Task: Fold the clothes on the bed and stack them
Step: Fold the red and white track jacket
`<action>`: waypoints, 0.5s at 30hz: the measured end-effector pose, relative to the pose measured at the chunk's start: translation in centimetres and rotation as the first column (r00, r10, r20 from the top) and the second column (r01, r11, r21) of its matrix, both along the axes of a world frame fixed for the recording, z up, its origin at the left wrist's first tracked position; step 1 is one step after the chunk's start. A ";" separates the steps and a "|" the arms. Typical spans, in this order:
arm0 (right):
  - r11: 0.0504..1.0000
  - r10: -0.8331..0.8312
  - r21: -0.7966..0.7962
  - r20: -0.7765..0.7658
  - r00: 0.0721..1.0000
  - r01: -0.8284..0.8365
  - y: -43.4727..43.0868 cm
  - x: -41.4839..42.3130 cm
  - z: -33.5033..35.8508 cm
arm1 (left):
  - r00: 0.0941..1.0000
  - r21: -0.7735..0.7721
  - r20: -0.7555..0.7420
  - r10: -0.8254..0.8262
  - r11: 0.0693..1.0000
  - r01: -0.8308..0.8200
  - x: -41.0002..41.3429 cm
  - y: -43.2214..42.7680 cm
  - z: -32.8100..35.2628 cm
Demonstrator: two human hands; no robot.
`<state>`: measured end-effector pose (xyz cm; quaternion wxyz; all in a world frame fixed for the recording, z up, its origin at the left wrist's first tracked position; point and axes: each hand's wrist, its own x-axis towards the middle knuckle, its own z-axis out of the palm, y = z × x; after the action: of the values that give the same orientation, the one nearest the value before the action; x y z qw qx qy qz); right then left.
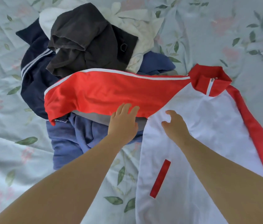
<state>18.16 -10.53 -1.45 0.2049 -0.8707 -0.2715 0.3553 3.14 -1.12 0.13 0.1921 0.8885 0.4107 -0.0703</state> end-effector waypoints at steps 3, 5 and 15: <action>0.998 -0.054 -0.023 0.008 0.998 0.055 -4.8 3.8 0.1 | 0.997 -0.001 -0.005 -0.077 0.997 0.077 4.2 -3.6 -0.3; 0.994 -0.095 -0.047 0.021 0.995 0.096 -8.4 6.8 0.0 | 0.991 -0.025 -0.030 -0.128 0.992 0.127 7.2 -6.4 -0.8; 0.933 -0.202 -0.240 0.269 0.942 0.269 -26.1 20.0 -2.1 | 0.934 -0.209 -0.127 -0.334 0.930 0.304 20.0 -19.1 -4.9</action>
<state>38.20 -36.67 -3.59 0.0896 -0.9534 -0.1357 0.2540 23.16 -20.22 -4.81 0.2265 0.9132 0.2661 -0.2098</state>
